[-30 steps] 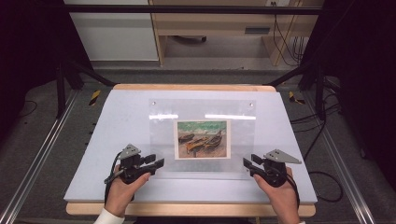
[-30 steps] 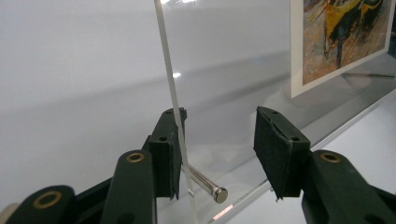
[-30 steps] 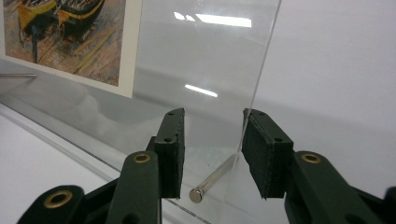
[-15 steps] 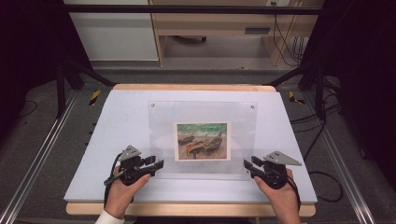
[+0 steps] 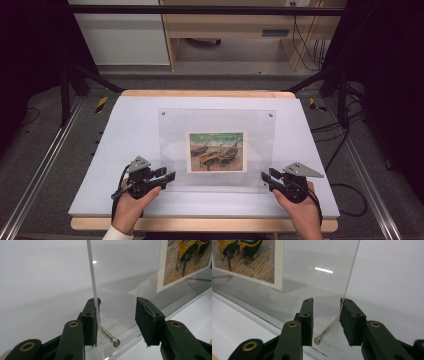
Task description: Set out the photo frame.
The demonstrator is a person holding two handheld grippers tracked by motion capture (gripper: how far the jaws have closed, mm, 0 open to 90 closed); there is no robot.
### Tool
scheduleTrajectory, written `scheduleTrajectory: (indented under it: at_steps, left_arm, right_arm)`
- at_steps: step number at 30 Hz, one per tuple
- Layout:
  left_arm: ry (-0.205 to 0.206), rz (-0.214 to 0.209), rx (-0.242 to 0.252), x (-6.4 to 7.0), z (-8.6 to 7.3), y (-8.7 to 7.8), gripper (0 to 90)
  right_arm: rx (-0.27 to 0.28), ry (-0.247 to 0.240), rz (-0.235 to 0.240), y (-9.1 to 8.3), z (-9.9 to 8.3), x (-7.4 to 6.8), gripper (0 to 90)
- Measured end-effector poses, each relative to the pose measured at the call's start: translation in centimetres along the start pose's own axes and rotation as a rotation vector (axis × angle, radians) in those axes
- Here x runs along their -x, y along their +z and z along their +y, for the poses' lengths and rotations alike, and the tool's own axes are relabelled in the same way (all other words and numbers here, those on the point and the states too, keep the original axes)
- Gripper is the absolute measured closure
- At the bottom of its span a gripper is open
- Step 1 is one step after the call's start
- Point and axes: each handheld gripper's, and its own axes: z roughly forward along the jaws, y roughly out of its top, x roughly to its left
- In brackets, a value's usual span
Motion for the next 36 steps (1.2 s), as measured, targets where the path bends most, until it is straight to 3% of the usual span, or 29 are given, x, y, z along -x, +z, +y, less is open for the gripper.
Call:
scheduleTrajectory:
  at_steps: [22,36]
  left_arm:
    - [0.013,-0.011,-0.024,0.2,-0.6,-0.3,53.7]
    - [0.043,-0.01,-0.057,0.5,-1.1,-0.5,52.3]
  right_arm:
    - [-0.008,0.007,-0.013,-0.4,-0.8,-0.6,64.9]
    - [-0.034,0.008,-0.002,-0.8,-1.4,-0.9,64.2]
